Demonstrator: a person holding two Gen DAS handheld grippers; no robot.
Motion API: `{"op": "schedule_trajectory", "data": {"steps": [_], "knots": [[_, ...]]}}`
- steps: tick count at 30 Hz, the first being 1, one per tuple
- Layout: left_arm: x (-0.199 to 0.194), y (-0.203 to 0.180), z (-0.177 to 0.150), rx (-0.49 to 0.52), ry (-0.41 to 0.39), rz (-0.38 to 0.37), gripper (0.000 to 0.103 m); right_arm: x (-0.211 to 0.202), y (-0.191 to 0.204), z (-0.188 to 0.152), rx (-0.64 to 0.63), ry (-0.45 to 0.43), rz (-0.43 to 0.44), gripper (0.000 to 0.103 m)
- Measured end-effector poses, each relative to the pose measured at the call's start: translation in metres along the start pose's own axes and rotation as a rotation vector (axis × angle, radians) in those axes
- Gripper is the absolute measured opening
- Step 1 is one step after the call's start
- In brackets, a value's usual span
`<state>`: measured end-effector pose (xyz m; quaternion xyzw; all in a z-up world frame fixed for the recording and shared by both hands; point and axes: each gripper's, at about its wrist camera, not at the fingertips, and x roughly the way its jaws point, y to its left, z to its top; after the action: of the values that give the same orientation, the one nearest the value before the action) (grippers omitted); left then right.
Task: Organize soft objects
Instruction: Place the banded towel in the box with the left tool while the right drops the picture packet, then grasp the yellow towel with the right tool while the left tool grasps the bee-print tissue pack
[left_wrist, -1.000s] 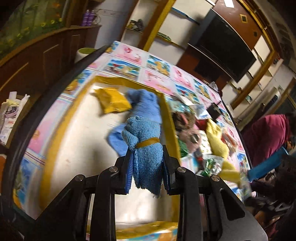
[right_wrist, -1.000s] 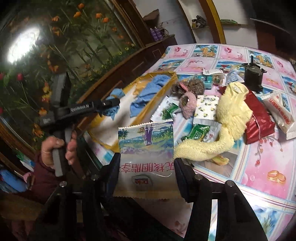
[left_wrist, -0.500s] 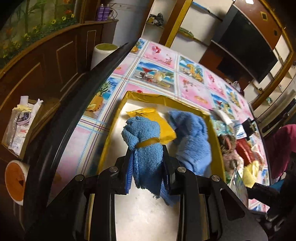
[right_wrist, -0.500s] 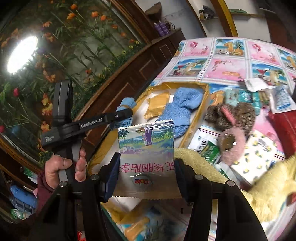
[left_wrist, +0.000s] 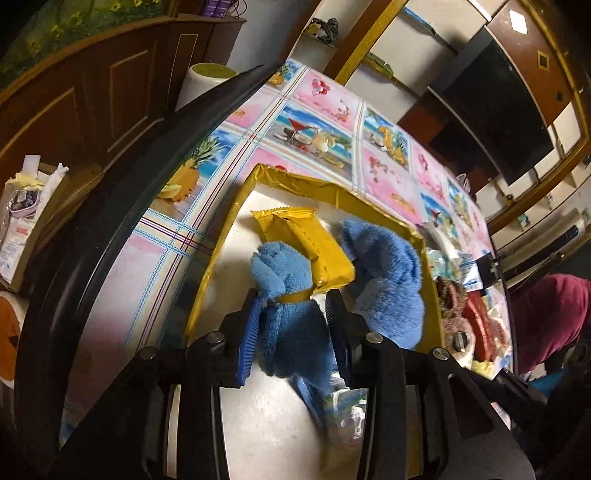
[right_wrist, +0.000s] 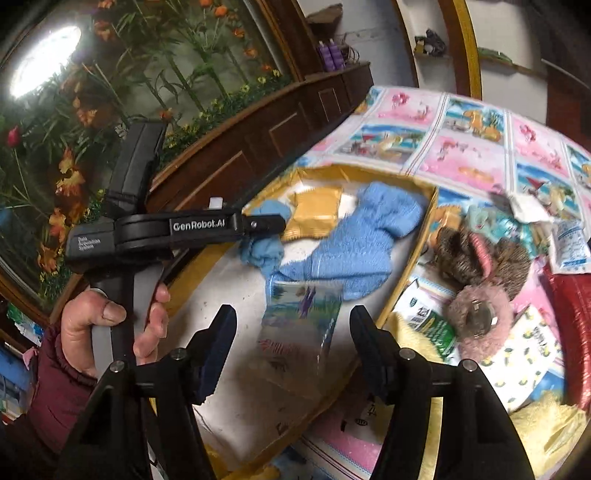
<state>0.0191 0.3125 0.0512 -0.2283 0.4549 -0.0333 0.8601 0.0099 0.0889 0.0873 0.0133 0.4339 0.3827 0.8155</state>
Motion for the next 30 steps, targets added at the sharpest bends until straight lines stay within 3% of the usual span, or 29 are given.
{"op": "schedule_trajectory", "data": {"steps": [5,6,7,8,9,11,15,18,22,24,27,28,29,30], "knots": [[-0.04,-0.015,-0.015,0.019,-0.086,0.016,0.036,-0.057,-0.026,-0.005,0.017,-0.127,-0.07,0.065],[-0.047,-0.019,-0.019,0.023,-0.1,0.011,0.038,-0.069,-0.039,-0.008,0.038,-0.142,-0.103,0.065],[-0.053,-0.023,-0.024,0.024,-0.113,0.003,0.048,-0.077,-0.051,-0.012,0.061,-0.148,-0.136,0.066],[-0.059,-0.028,-0.03,0.025,-0.123,-0.016,0.057,-0.084,-0.063,-0.016,0.084,-0.148,-0.169,0.066],[-0.063,-0.035,-0.037,0.029,-0.132,-0.041,0.059,-0.088,-0.074,-0.02,0.107,-0.143,-0.206,0.066],[-0.066,-0.049,-0.05,0.057,-0.129,-0.074,0.059,-0.094,-0.096,-0.031,0.166,-0.127,-0.253,0.066],[-0.064,-0.089,-0.078,0.147,-0.106,-0.105,0.059,-0.087,-0.11,-0.047,0.196,-0.056,-0.254,0.066],[-0.061,-0.114,-0.093,0.215,-0.077,-0.142,0.059,-0.08,-0.105,-0.055,0.143,-0.029,-0.223,0.066],[-0.06,-0.132,-0.102,0.252,-0.073,-0.129,0.059,-0.063,-0.075,-0.059,-0.034,0.004,-0.216,0.067],[-0.06,-0.135,-0.102,0.25,-0.068,-0.12,0.058,-0.047,-0.065,-0.064,-0.117,0.041,-0.256,0.072],[-0.06,-0.139,-0.105,0.263,-0.065,-0.097,0.058,-0.035,-0.055,-0.076,-0.217,0.077,-0.351,0.072],[-0.058,-0.142,-0.107,0.271,-0.061,-0.09,0.059,-0.037,-0.054,-0.08,-0.229,0.085,-0.367,0.068],[-0.057,-0.144,-0.108,0.279,-0.053,-0.082,0.059,-0.04,-0.054,-0.083,-0.23,0.086,-0.383,0.054],[-0.055,-0.146,-0.109,0.285,-0.046,-0.078,0.059,-0.045,-0.056,-0.086,-0.217,0.092,-0.396,0.05]]}}
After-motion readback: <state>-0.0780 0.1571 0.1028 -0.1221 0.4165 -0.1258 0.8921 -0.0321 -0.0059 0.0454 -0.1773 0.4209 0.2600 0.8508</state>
